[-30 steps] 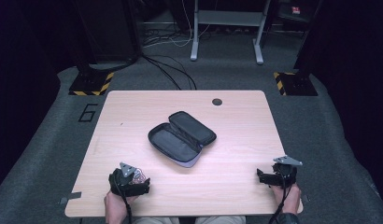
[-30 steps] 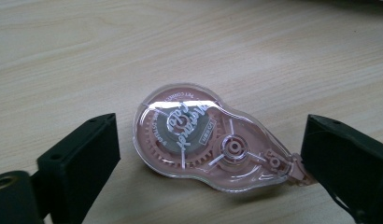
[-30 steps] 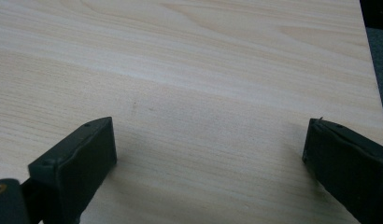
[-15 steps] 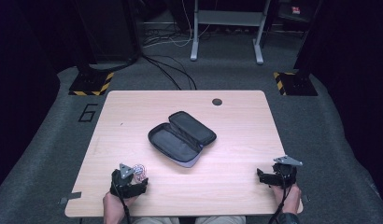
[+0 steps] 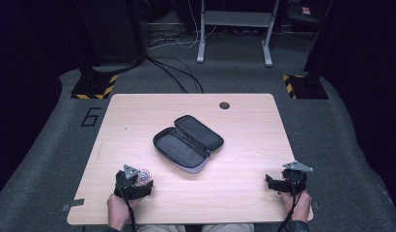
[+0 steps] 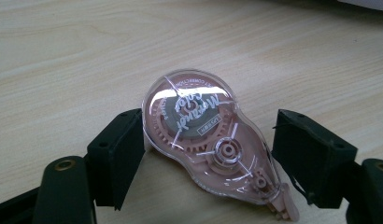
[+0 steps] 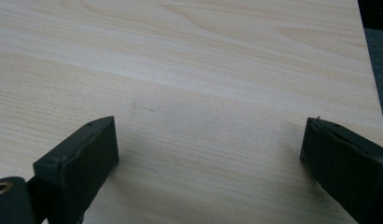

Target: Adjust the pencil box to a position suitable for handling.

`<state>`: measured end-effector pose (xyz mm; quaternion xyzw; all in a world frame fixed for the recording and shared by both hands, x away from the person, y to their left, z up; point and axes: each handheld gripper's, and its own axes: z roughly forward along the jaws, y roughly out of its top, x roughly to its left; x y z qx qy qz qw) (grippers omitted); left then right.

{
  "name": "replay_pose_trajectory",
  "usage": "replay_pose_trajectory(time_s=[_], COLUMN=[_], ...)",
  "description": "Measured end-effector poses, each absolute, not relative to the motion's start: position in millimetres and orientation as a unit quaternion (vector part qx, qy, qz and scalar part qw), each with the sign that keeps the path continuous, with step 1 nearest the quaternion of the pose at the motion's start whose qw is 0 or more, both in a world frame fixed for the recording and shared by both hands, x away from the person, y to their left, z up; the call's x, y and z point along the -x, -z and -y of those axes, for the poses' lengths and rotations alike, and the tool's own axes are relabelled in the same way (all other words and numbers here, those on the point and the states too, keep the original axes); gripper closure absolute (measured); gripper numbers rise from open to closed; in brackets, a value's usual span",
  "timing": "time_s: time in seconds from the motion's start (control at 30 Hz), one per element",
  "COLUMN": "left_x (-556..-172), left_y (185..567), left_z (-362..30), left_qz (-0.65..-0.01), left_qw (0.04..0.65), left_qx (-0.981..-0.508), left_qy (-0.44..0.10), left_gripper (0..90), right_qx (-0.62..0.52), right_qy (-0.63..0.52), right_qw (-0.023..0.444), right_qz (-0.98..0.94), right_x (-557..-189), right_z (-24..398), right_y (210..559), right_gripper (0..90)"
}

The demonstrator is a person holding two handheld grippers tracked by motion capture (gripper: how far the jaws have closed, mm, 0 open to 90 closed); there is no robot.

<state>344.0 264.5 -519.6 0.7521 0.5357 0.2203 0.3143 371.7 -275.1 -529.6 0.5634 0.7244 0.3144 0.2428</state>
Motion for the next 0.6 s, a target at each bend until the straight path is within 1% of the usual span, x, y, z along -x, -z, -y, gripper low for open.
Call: replay_pose_trajectory(time_s=[0.03,0.07,0.1,0.23,0.33,0.43,0.47,0.5,0.6], left_x=[-344.0,-345.3,-345.3,-346.8,-347.7,-348.8,-348.9,-349.0,-349.2], left_y=[519.6,520.0,520.0,520.5,519.6,519.3,519.2,519.2,518.7], left_z=[-264.5,-264.1,-264.1,-262.9,-263.1,-262.8,-262.7,-262.7,-263.0], left_qz=[-0.536,-0.532,-0.532,-0.527,-0.517,-0.513,-0.511,-0.509,-0.498], left_qw=[0.314,0.312,0.312,0.313,0.311,0.312,0.312,0.313,0.314], left_qx=[-0.752,-0.756,-0.756,-0.760,-0.768,-0.771,-0.772,-0.773,-0.780], left_qy=[-0.220,-0.217,-0.217,-0.215,-0.214,-0.214,-0.214,-0.215,-0.212], left_gripper=[26.2,29.1,30.1,32.3,39.8,41.6,43.9,43.9,48.6], right_qx=[-0.563,-0.563,-0.563,-0.563,-0.564,-0.563,-0.563,-0.563,-0.563], right_qy=[-0.314,-0.315,-0.315,-0.314,-0.315,-0.314,-0.315,-0.315,-0.315], right_qw=[0.243,0.243,0.243,0.243,0.243,0.243,0.243,0.243,0.243], right_qz=[-0.724,-0.724,-0.724,-0.725,-0.724,-0.724,-0.724,-0.724,-0.725], right_x=[-371.7,-371.7,-371.7,-371.7,-371.6,-371.7,-371.6,-371.6,-371.6], right_z=[275.1,275.1,275.1,275.1,275.0,275.1,275.0,275.0,275.1], right_y=[529.6,529.7,529.7,529.6,529.7,529.6,529.7,529.7,529.6], right_gripper=[3.9,3.9,3.9,3.9,3.9,3.9,4.0,4.0,4.3])
